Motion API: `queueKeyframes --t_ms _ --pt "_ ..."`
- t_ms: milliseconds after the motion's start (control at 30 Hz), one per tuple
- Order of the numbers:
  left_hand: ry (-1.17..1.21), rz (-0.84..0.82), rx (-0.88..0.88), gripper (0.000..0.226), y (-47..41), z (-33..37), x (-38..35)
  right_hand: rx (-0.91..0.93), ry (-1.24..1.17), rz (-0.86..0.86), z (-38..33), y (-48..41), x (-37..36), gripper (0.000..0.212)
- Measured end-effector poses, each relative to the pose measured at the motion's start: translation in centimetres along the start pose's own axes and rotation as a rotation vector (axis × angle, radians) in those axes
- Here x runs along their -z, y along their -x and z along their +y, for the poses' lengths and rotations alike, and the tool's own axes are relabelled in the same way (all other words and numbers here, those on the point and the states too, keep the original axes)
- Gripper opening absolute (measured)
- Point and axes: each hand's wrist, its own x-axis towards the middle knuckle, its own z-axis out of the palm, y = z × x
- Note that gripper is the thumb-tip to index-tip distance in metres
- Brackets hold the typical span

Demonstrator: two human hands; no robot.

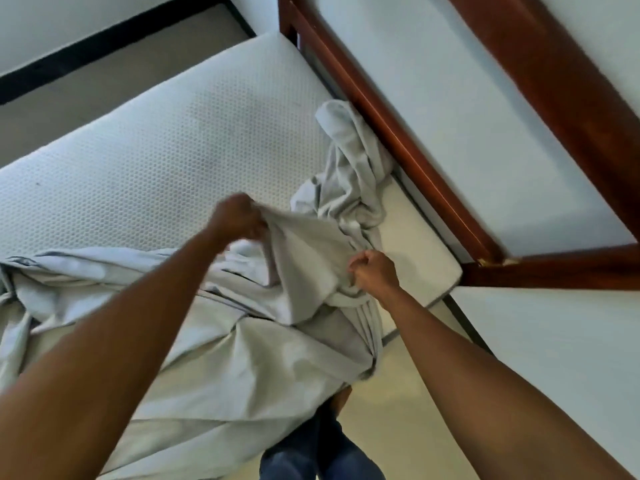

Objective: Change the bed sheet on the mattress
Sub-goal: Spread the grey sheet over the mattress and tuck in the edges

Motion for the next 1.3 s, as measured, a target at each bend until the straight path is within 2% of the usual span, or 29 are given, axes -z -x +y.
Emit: queueKeyframes --t_ms 67,100,167,233,300,433,567,667,767,833,867,900,1000,1033,1100,1200,1233,1300 --pt "-0.042 0.41 -0.14 0.024 -2.5 0.8 6.0 0.066 0.012 0.058 -3.1 -1.4 -1.0 0.014" --pt "-0.047 0.561 -0.2 0.026 -3.6 1.0 8.5 0.098 0.0 0.081 -4.5 -2.0 -1.5 0.014" --pt "0.009 0.66 -0.236 0.041 -6.0 0.8 12.7 0.161 -0.005 0.115 -7.3 -3.2 -2.7 0.018" --pt "-0.05 0.609 -0.204 0.07 -7.9 -0.7 14.9 0.2 0.021 0.112 -9.3 -4.0 -3.9 0.02" --pt "-0.183 0.523 -0.206 0.084 -8.8 -3.3 15.2 0.242 0.082 0.111 -11.0 -4.8 -5.1 0.02" --pt "-0.251 0.341 -0.083 0.08 -6.5 -7.3 10.6 0.396 0.211 0.14 -14.3 -7.0 -5.8 0.014" --pt "-0.354 0.001 -0.041 0.069 -4.2 -11.4 4.8 0.564 0.414 0.199 -17.9 -10.8 -4.8 0.027" --pt "-0.492 -0.038 -0.006 0.084 -3.4 -13.7 2.4 0.618 0.671 0.212 -20.0 -14.2 -4.4 0.056" --pt "-0.646 0.112 0.015 0.095 -4.0 -14.8 1.9 0.514 0.922 0.155 -19.9 -17.4 -4.3 0.109" --pt "-0.708 0.149 0.023 0.094 -5.1 -14.8 2.2 0.409 1.029 0.098 -19.1 -19.5 -4.5 0.126" --pt "-0.734 0.142 0.028 0.089 -5.5 -14.7 2.4 0.361 1.066 0.062 -18.8 -20.0 -4.5 0.123" --pt "-0.751 0.123 0.033 0.084 -6.1 -14.6 2.5 0.324 1.097 0.019 -18.6 -20.7 -4.4 0.111" --pt "-0.638 0.038 0.092 0.083 -7.8 -13.5 3.8 0.338 1.103 -0.134 -20.5 -21.7 -3.3 0.059" --pt "-0.567 0.03 0.126 0.087 -8.3 -12.9 4.2 0.385 1.034 -0.18 -21.6 -21.5 -3.1 0.047" --pt "-0.508 0.1 0.155 0.092 -9.2 -11.2 4.5 0.517 0.745 -0.194 -24.3 -20.5 -2.7 0.027" --pt "-0.529 0.17 0.168 0.106 -11.0 -9.2 4.1 0.764 0.289 0.061 -27.7 -18.5 -2.0 0.012" --pt "-0.56 0.162 0.184 0.107 -11.8 -8.9 3.9 0.887 0.279 0.162 -28.1 -18.5 -1.9 0.013" --pt "-0.617 0.154 0.199 0.101 -13.3 -8.7 3.1 1.078 0.533 0.268 -28.0 -19.4 -1.5 0.021"
